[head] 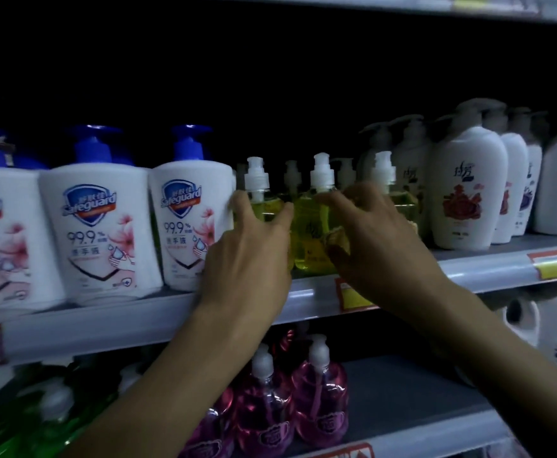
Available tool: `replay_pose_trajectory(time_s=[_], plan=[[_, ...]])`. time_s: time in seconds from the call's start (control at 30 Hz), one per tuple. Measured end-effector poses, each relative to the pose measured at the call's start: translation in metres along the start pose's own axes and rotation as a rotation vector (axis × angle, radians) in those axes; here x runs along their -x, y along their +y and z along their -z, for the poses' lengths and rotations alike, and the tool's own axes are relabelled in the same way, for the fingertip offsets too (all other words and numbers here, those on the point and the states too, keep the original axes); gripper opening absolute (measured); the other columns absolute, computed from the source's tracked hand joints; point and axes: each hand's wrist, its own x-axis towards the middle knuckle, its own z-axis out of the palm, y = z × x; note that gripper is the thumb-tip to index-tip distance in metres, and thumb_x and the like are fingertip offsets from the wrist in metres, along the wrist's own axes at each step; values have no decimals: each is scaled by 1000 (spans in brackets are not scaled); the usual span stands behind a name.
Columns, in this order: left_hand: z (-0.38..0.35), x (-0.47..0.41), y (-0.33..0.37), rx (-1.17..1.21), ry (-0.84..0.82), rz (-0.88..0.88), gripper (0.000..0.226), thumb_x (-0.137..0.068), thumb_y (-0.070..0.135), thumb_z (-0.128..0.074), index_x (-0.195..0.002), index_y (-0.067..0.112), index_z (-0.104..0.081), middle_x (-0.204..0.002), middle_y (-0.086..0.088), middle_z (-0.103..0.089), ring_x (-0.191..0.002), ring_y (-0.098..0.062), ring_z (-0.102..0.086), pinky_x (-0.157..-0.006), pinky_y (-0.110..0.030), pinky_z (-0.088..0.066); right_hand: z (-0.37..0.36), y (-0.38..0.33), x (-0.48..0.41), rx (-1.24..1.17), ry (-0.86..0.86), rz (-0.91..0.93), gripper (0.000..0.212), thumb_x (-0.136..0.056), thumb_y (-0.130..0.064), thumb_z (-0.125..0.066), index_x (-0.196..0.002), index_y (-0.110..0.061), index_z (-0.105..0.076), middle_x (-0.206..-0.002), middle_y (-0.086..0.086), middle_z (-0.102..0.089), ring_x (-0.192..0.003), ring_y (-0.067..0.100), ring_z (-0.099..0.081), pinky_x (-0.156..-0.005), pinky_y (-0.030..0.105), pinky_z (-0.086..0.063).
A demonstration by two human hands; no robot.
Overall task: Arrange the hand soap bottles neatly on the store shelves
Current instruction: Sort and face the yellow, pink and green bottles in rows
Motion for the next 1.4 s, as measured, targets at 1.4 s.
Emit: replay_pose_trajectory(time_s=[1.4], plan=[[88,79,-197,153,174,12,32,-90,21,-54,-122,19,-55,-128,-9,-48,-85,-18,-55,-68,-26,-47,-38,-188,54,-484,92,49,29,-89,-23,-55,-117,-16,-55,-116,6,-49,-84,16,-56,-64,24,-48]])
